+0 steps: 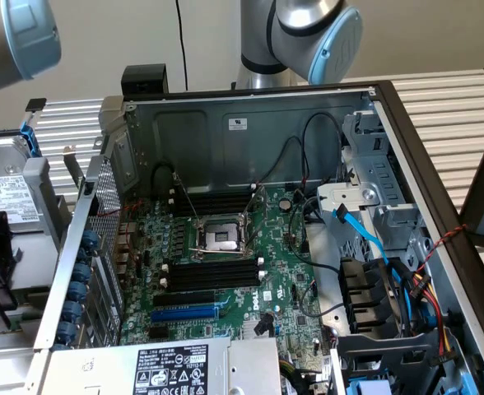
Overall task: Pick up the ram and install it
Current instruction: 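Pick up the ram and move it above insertion slot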
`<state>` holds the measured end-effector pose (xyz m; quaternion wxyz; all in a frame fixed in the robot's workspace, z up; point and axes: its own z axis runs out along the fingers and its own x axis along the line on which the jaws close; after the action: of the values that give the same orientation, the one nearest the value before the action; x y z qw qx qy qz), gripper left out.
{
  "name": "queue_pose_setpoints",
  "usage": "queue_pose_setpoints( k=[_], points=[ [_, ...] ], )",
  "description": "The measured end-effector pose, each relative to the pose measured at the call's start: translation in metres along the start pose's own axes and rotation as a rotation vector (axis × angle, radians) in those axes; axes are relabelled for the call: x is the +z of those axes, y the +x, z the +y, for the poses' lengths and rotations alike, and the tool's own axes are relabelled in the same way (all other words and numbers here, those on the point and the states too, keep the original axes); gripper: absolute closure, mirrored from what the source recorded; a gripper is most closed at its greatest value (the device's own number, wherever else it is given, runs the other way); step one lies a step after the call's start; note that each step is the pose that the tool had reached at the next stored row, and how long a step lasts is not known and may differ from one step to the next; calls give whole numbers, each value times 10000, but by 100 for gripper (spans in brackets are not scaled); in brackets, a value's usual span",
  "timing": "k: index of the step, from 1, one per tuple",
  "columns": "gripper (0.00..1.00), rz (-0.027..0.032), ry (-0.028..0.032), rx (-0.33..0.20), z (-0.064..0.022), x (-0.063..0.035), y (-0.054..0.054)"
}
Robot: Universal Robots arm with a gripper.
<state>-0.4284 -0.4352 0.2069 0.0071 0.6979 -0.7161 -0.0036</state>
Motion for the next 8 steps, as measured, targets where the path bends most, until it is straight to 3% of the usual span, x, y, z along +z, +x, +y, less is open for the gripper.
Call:
queue_pose_setpoints(
  k=[8],
  points=[
    [67,-176,-2,-57,-1,42,-8]
  ],
)
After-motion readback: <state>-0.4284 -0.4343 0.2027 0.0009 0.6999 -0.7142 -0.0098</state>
